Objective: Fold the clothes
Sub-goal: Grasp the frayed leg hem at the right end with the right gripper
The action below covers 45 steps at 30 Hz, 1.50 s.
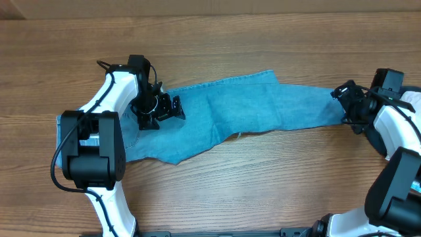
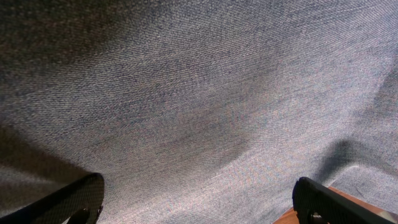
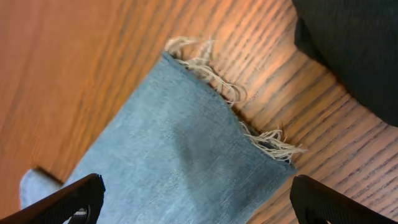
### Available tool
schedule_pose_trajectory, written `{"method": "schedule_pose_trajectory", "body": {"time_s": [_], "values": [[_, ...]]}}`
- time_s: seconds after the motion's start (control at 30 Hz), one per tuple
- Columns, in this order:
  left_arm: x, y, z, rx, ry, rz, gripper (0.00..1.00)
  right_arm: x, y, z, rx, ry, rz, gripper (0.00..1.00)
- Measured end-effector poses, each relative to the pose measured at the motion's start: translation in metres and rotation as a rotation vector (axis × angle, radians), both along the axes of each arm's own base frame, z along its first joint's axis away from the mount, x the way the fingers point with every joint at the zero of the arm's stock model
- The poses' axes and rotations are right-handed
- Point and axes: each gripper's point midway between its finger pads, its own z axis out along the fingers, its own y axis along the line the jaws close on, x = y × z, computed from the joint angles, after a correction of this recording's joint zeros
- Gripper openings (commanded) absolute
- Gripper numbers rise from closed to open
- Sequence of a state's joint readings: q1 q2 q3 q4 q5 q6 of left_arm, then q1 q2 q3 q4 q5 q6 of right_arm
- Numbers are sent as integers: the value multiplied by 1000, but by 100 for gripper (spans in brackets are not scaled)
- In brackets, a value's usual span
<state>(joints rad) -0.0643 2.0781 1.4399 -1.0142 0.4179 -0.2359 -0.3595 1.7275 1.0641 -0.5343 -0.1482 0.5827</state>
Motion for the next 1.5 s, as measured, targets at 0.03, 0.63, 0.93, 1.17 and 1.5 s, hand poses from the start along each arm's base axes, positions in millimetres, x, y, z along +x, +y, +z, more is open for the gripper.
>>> {"method": "schedule_pose_trajectory", "body": {"time_s": [0.03, 0.63, 0.93, 1.17, 1.5], "values": [[0, 0, 0, 0, 0, 0, 100, 0, 0, -5, 3, 7, 0, 100], [0, 0, 0, 0, 1, 0, 100, -2, -9, -30, -30, 65, -23, 57], [0, 0, 0, 0, 1, 0, 100, -5, -9, -32, -33, 73, -24, 4], [0, 0, 0, 0, 1, 0, 100, 3, -11, -4, -48, 63, 9, 4], [0, 0, 0, 0, 0, 0, 100, 31, 61, 60, -205, -97, 418, 4]]}}
